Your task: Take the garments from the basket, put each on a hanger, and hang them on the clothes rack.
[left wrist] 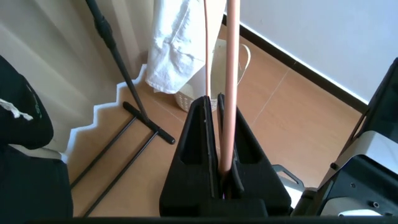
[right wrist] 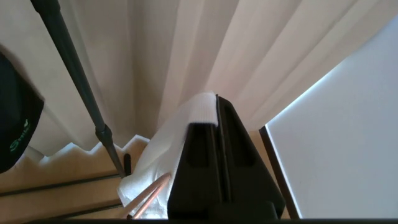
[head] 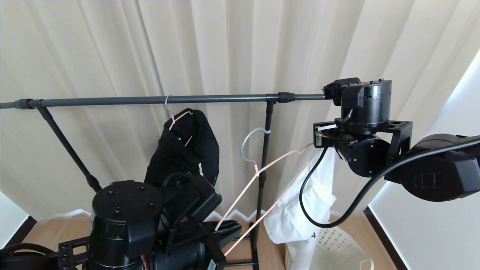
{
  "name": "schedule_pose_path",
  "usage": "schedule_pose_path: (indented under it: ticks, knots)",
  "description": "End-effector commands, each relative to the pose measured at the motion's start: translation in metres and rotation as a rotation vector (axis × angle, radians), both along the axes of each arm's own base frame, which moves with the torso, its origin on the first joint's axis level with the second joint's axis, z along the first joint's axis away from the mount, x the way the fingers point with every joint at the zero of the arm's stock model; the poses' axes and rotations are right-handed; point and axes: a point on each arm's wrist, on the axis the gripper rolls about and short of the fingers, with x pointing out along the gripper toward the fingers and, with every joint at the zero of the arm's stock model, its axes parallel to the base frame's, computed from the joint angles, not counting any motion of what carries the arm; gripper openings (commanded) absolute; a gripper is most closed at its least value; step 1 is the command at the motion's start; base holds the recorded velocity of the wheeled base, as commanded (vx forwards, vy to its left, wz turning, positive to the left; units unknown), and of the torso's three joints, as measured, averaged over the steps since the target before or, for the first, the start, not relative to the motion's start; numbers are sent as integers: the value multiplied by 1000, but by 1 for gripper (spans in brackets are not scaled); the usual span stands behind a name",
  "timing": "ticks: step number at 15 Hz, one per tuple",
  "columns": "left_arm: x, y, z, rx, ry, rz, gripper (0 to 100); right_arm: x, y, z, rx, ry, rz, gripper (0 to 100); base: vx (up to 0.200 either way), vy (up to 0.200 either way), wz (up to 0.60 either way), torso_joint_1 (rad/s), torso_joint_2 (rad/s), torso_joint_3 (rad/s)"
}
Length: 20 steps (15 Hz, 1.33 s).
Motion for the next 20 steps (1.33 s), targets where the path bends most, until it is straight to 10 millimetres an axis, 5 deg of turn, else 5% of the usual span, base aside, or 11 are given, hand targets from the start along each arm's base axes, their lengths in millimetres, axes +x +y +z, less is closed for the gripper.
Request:
schedule_pose_path:
  ticks: [1, 12, 20]
  knots:
    - [0, 0, -2, 4, 5, -1, 0, 5, 3, -4, 6, -8, -1, 0, 0, 0, 0, 0, 0, 0]
    - [16, -16, -5, -23, -18, 75, 0, -7, 10, -9, -1, -2, 33, 0, 0, 0, 0, 0, 0, 0]
    - [19, -18, -7, -26, -34, 97, 0, -71, 29, 13, 5, -29, 217, 0, 0, 0, 0, 0, 0, 0]
